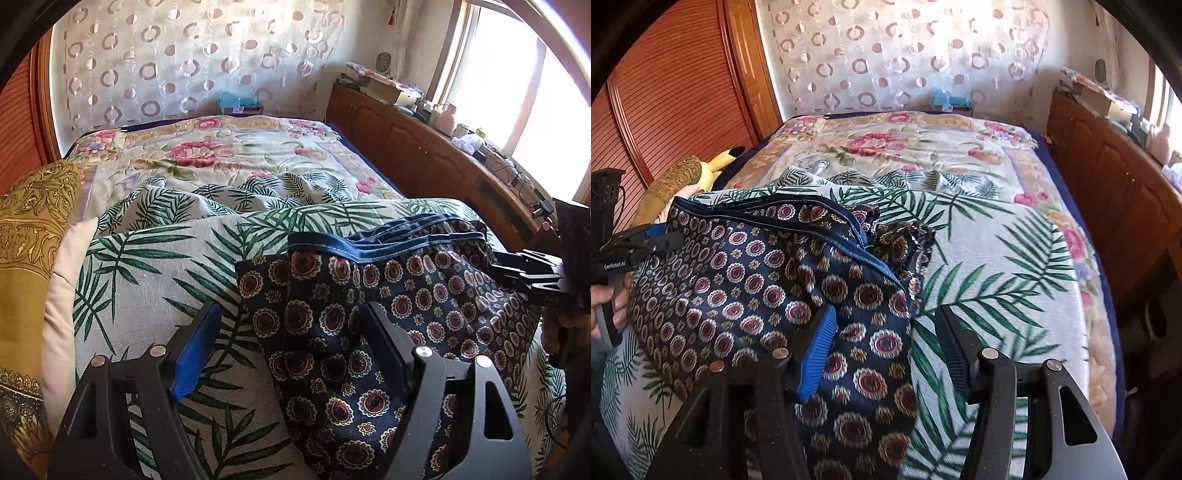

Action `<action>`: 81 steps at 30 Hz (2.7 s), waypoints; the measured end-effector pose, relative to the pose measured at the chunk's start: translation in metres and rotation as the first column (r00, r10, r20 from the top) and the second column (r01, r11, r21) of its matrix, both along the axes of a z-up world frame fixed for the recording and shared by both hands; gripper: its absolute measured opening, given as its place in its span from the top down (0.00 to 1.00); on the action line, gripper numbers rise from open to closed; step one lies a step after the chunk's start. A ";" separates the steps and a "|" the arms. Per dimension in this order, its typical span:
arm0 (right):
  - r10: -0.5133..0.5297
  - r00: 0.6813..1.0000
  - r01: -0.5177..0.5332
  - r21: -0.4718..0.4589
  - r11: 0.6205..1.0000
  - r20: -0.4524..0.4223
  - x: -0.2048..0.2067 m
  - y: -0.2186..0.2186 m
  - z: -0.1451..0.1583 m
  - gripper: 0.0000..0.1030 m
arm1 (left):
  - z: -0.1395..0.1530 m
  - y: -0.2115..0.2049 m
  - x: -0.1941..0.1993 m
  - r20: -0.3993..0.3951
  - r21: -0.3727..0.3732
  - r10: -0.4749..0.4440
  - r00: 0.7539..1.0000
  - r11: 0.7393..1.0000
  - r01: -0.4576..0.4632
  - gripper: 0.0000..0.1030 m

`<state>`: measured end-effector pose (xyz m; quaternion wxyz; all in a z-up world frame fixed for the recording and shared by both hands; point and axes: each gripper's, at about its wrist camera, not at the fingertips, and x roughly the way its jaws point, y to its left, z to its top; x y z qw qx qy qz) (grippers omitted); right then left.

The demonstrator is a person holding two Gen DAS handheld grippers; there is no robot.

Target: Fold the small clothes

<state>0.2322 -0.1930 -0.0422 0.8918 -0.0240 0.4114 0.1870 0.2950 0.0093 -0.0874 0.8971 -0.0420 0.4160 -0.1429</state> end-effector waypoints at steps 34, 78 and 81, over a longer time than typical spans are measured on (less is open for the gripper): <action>0.079 0.993 -0.078 -0.010 0.997 0.083 -0.002 0.011 0.004 0.92 | 0.031 -0.007 0.005 0.003 -0.101 -0.064 0.998 0.993 0.064 0.94; 0.542 0.722 -0.488 -0.239 0.840 0.430 0.035 0.128 0.096 0.93 | 0.114 0.166 -0.152 0.338 -0.137 0.370 0.865 0.929 -0.343 0.95; 0.599 0.675 -0.543 -0.260 0.799 0.431 0.046 0.159 0.094 0.93 | 0.100 0.185 -0.159 0.317 -0.146 0.421 0.850 0.907 -0.395 0.95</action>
